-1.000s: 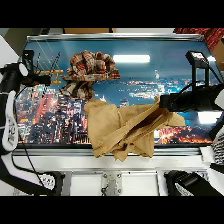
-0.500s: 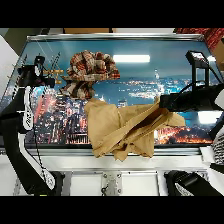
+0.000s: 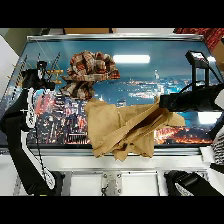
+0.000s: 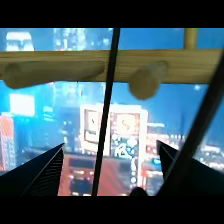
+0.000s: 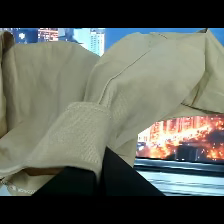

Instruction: Fold the clothes and pants, and hang the long-sleeved shirts on hangers.

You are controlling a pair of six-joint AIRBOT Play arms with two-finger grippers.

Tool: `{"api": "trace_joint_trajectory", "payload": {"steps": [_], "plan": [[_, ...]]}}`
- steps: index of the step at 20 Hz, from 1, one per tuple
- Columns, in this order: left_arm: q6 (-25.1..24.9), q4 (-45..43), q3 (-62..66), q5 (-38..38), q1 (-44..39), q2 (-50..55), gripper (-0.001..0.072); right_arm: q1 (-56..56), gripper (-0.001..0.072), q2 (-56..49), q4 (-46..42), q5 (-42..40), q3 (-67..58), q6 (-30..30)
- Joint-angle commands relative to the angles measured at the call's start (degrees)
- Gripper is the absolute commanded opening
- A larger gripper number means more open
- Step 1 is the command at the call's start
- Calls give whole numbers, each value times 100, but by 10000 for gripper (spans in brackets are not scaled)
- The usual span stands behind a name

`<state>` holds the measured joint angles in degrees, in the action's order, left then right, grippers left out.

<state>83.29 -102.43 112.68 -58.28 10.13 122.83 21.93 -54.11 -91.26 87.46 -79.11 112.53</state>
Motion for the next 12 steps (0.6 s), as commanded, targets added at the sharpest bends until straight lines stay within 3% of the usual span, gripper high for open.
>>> {"api": "trace_joint_trajectory", "payload": {"steps": [1, 2, 3, 4, 6, 12], "plan": [[33, 52, -2, -48, 7, 57, 612, 4, 18, -2, 2, 0, 2, 0], [166, 50, -2, -59, 9, 57, 484, 4, 17, -2, 0, 0, 2, 0], [203, 48, -2, -107, 9, 52, 262, 4, 17, -2, 0, 0, 2, 0], [203, 48, -2, -138, 9, 52, 155, 4, 17, -2, 2, 0, 2, 0], [205, 46, -2, -162, 9, 52, 33, 4, 17, -2, 0, 0, 2, 0], [267, 35, 0, -365, -33, -74, 13, 4, 17, -2, 2, 0, 2, 0]]}}
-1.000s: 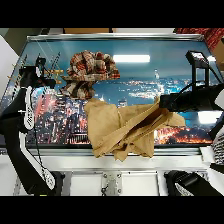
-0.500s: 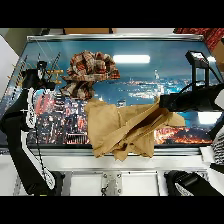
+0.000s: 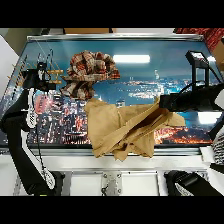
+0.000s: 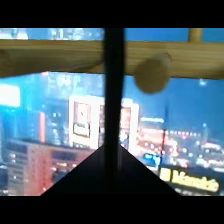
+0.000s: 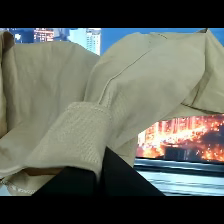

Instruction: Fold the clothes and pants, and hang the long-sleeved shirts on hangers.

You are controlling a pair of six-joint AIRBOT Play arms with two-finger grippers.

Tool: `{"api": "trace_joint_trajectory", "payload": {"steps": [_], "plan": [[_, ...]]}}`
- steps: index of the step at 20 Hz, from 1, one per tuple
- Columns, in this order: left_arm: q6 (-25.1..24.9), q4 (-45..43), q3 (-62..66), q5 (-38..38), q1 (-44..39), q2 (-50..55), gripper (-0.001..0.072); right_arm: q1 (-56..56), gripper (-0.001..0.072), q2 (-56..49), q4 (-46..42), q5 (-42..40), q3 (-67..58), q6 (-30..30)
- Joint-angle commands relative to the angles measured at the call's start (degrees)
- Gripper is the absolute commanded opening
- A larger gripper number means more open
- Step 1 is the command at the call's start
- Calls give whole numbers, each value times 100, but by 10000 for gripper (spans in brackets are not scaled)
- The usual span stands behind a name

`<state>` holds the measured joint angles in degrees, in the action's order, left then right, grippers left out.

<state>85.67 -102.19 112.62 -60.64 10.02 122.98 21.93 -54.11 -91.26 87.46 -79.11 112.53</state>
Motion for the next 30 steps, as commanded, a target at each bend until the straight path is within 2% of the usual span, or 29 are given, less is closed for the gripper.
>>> {"api": "trace_joint_trajectory", "payload": {"steps": [1, 5, 16, 22, 24, 28, 30], "plan": [[26, 9, 4, -177, -48, -175, 14, 4, 17, -2, 0, 0, 2, 0], [-31, -334, 4, -529, -245, -658, 14, 4, 17, -2, 0, 0, 2, 0], [-131, -306, 4, -942, -446, -1552, 14, 4, 17, -2, 0, 0, 2, 0], [-1244, -85, 2, -1777, -852, -2323, 14, 4, 17, -2, 2, 0, 2, 0], [-1969, 876, 2, -2127, -885, -2706, 14, 4, 17, -4, 2, 0, 2, 0], [-3779, 3480, 2, -2750, -748, -3407, 14, 4, 17, 0, 0, 0, 2, 0], [-4002, 4218, 2, -3543, -658, -3604, 14, 4, 17, -2, 0, 0, 2, 0]]}}
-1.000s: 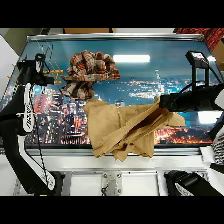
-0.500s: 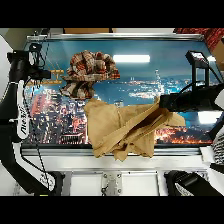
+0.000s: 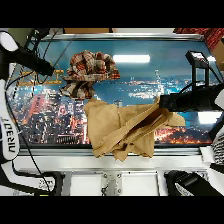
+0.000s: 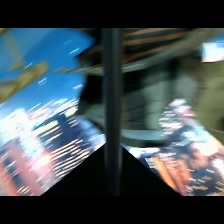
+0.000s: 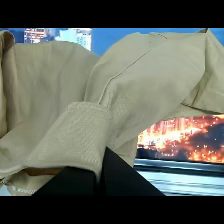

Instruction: Fold the clothes and pants, and hang the long-sleeved shirts on hangers.

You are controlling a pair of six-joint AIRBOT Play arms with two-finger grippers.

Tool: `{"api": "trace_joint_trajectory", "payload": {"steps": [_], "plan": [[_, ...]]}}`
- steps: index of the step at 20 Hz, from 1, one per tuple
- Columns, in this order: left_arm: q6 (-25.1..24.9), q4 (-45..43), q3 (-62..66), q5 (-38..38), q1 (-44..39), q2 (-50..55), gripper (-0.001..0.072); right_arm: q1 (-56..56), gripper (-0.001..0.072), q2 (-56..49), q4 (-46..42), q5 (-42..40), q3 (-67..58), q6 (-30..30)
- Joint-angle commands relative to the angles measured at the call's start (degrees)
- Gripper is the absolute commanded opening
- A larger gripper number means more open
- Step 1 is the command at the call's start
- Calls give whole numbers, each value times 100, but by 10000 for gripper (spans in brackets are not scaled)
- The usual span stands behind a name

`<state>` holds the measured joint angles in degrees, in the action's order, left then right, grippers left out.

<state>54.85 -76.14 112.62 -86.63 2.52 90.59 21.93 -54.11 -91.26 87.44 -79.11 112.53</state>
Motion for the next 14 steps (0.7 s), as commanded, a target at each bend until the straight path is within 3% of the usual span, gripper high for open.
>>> {"api": "trace_joint_trajectory", "payload": {"steps": [1, 2, 4, 5, 7, 9, 11, 14], "plan": [[-920, 1563, 4, -1484, 90, -417, 14, 4, 17, -2, 0, 2, 2, 0], [-918, 1399, -2, -1860, 90, -455, 14, 4, 17, -2, 2, 2, 2, 0], [-916, 1298, -197, -1818, 90, -621, 14, 4, 17, -2, 2, 4, 2, 0], [-1185, 1327, -387, -1832, 90, -752, 13, 4, 17, -2, 0, 2, 2, 0], [-2341, 1327, -892, -1836, 33, -1106, 13, 4, 17, -7, 0, 2, 2, 0], [-3082, 1327, -1475, -1838, -59, -1519, 13, 4, 17, -7, 2, 2, 2, 0], [-3366, 1495, -2083, -1838, -63, -1947, 13, 4, 17, -9, 0, 2, 2, 0], [-3405, 1963, -2898, -1838, -66, -2540, 14, 4, 17, -9, 2, 2, 2, 0]]}}
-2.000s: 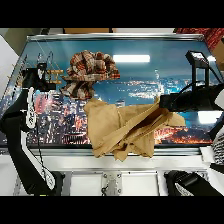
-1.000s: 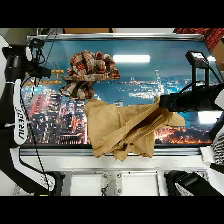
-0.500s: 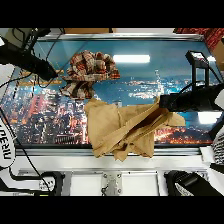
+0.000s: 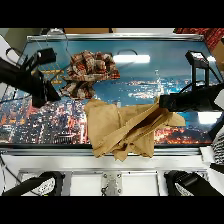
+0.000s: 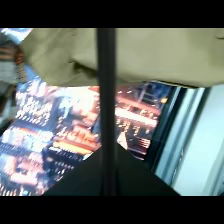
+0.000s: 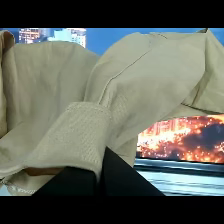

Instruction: Fold the clothes and pants, and hang the long-sleeved shirts on hangers.

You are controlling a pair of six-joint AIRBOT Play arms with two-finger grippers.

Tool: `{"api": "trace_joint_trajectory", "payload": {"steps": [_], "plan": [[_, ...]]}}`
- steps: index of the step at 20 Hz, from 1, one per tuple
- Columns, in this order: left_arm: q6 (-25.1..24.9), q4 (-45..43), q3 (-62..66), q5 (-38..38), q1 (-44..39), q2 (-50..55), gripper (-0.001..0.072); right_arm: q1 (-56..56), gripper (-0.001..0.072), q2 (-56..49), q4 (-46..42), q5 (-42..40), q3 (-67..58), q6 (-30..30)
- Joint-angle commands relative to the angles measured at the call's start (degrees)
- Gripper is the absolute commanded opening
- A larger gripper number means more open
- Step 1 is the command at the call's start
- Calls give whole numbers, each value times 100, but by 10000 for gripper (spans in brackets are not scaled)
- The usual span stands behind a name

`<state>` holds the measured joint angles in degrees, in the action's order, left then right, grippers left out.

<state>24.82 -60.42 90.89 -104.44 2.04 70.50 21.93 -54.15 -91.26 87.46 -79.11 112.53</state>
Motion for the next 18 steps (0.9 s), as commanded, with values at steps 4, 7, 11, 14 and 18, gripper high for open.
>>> {"api": "trace_joint_trajectory", "payload": {"steps": [4, 7, 11, 14, 18], "plan": [[-402, 717, -1517, -59, -17, -1119, 13, 4, 17, -44, 4, -42, 2, 2], [-385, 782, -2002, -59, -85, -1351, 13, 2, 17, -46, 144, -66, 0, -4], [-382, 726, -2402, -59, -763, -1412, 13, -216, 16, -39, 151, -101, -103, 149], [-280, 37, -2459, -59, -1257, -1412, 13, -306, 16, -39, 146, -4, -173, 151], [33, -129, -2459, -59, -1593, -1150, 13, -304, 16, -22, 153, 11, -179, 151]]}}
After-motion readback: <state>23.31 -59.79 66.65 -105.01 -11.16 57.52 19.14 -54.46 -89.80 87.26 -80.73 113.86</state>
